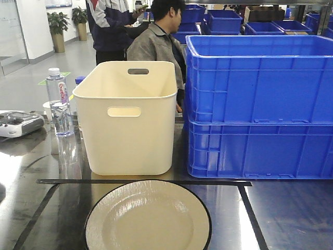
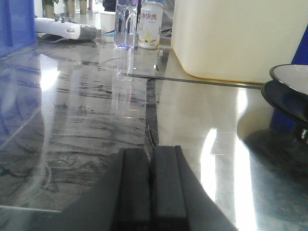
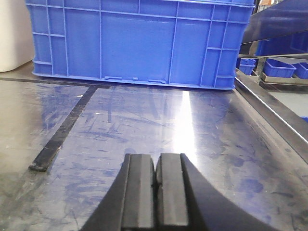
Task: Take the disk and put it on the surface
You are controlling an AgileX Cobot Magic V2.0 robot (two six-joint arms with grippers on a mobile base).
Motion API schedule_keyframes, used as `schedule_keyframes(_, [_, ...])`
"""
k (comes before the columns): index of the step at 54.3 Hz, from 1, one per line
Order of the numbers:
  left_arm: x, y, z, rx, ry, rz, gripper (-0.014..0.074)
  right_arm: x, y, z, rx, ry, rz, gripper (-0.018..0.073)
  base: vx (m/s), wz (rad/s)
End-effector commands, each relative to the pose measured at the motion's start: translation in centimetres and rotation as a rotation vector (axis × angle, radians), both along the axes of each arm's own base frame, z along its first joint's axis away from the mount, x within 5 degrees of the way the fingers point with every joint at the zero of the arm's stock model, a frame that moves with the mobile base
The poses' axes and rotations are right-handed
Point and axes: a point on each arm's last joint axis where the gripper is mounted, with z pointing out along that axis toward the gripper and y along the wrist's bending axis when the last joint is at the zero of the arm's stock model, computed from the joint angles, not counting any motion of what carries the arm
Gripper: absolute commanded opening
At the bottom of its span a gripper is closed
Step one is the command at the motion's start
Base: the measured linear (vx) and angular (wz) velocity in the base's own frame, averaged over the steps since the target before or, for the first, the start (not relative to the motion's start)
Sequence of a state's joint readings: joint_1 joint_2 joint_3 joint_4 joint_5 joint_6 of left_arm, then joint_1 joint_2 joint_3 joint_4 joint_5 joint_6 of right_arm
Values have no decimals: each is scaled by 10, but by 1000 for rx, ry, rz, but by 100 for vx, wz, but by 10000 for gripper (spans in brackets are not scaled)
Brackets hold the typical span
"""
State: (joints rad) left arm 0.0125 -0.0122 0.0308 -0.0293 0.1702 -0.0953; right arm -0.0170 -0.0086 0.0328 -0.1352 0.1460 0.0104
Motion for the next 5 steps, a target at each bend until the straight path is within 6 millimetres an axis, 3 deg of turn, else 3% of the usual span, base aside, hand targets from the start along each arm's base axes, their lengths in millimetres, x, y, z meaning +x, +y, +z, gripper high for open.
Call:
schedule_keyframes(1, [-1, 0, 15, 1, -116, -2, -8, 0, 1, 7, -20, -97, 7, -8, 0, 0])
schedule_keyframes(5, [-1, 0, 15, 1, -116, -2, -8, 0, 1, 7, -20, -96, 7, -8, 0, 0])
